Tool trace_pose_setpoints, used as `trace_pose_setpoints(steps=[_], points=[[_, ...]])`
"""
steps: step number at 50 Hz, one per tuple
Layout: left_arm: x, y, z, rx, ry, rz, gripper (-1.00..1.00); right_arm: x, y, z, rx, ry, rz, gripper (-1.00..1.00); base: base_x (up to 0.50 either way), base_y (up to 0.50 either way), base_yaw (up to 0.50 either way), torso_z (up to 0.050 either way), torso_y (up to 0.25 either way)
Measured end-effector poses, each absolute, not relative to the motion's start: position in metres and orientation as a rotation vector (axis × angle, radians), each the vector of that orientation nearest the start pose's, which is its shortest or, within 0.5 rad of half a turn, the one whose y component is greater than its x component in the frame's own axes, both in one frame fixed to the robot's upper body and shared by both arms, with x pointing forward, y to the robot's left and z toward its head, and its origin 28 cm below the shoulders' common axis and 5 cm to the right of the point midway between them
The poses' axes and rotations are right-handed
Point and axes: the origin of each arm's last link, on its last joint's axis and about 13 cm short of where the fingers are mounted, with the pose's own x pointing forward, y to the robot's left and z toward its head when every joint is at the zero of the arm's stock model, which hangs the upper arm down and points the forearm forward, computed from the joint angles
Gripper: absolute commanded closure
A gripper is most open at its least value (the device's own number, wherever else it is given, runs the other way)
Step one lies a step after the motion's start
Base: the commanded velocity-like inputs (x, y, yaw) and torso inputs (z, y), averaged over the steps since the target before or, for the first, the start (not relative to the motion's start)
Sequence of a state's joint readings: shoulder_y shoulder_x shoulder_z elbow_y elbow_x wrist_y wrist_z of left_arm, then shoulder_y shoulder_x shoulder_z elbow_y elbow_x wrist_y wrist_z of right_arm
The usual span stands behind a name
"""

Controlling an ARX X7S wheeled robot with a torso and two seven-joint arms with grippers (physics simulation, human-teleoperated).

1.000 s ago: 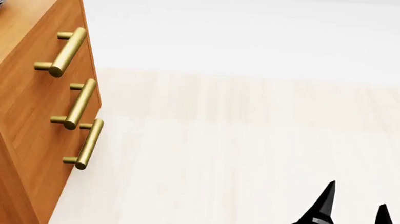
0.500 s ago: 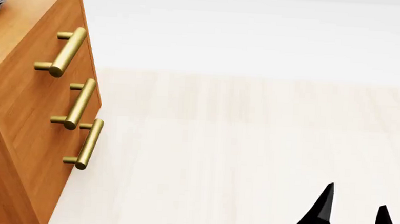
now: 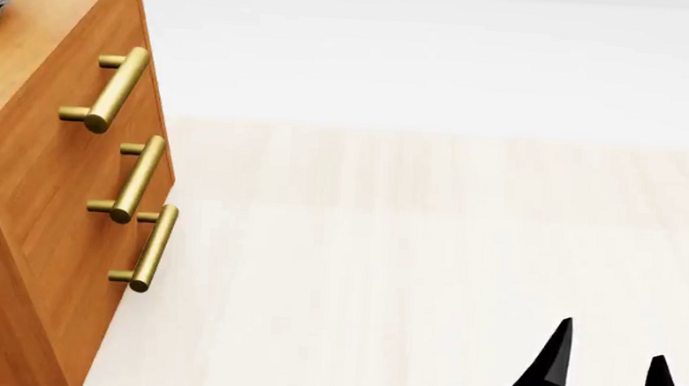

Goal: Put the bowl on top of the cabinet.

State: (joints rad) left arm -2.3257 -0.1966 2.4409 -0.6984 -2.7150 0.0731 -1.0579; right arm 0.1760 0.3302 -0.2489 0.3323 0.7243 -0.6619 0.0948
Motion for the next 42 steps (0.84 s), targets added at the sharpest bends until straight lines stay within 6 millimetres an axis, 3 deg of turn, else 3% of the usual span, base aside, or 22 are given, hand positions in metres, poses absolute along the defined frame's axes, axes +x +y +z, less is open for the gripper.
trace_pose_setpoints(steps=[42], points=[[0.301,0.129,0.422,0.007,-0.143,0.485,-1.0,0.239,-0.156,0.03,0.352,-0.419,-0.113,-1.0,0.0,0.0,0.0,0.0,0.0]])
